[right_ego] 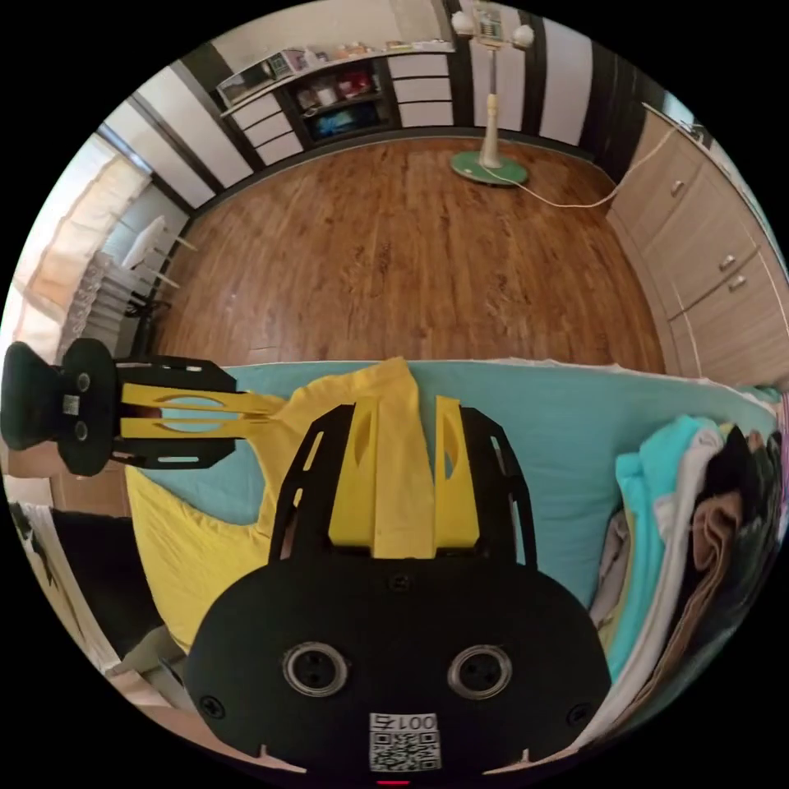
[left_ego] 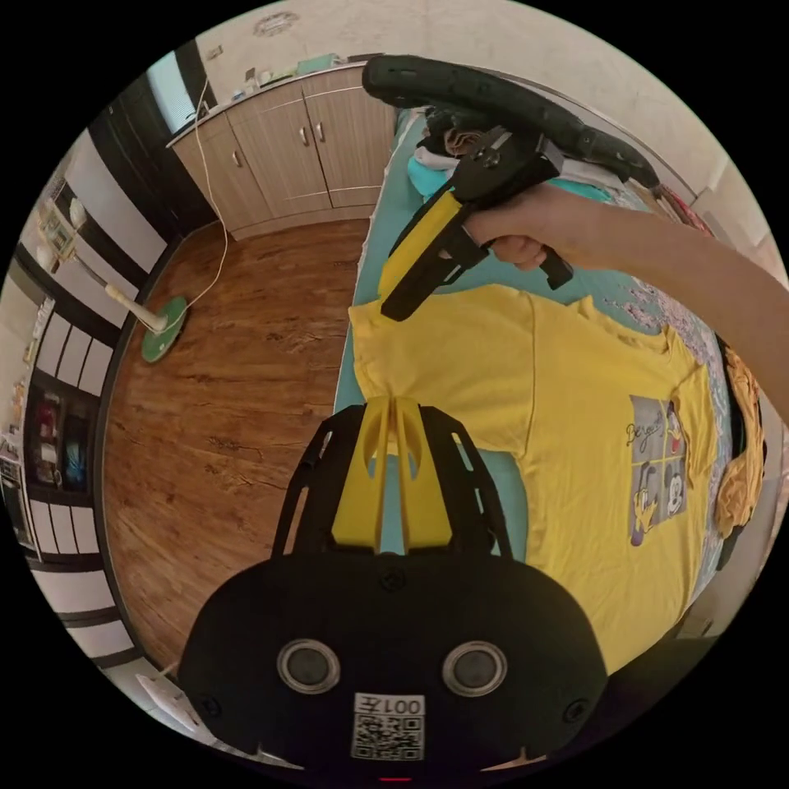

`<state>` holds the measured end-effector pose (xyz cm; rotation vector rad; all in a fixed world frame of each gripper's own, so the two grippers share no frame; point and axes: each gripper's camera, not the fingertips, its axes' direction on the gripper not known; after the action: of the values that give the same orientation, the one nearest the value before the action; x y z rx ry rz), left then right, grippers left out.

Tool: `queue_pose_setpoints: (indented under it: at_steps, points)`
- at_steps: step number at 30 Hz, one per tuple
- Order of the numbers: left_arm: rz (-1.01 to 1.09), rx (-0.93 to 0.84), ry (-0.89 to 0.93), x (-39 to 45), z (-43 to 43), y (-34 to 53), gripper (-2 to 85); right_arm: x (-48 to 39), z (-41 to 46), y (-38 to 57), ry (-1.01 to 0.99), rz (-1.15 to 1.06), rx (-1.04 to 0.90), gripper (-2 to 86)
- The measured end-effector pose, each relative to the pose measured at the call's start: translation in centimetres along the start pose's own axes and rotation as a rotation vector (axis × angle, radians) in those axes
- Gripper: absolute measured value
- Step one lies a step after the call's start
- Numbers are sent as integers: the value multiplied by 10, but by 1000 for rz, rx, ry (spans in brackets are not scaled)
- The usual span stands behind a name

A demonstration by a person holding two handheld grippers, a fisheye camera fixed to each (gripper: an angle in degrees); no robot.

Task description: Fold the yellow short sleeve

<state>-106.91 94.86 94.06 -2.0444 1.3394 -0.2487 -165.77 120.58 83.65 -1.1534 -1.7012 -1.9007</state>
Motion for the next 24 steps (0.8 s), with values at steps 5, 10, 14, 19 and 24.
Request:
queue_pose_setpoints:
  at_steps: [5,10,14,19,24]
  points:
    - [-144,-27,55,-40,17,9,44,39,25,-13,67,-37,-77,89]
    - [-310,-38,127,-78,28,23,65,86,30,-10,-21,-74,-60,29]
    - [-332,-31,166,-96,32,25,72,112,13,1,-26,-125,-4,10]
    - [-352,-16,217,-128,43,24,93,157,-35,31,-136,-224,153,9]
    - [-419,27,298,-161,50,30,123,193,-70,59,-218,-316,250,43]
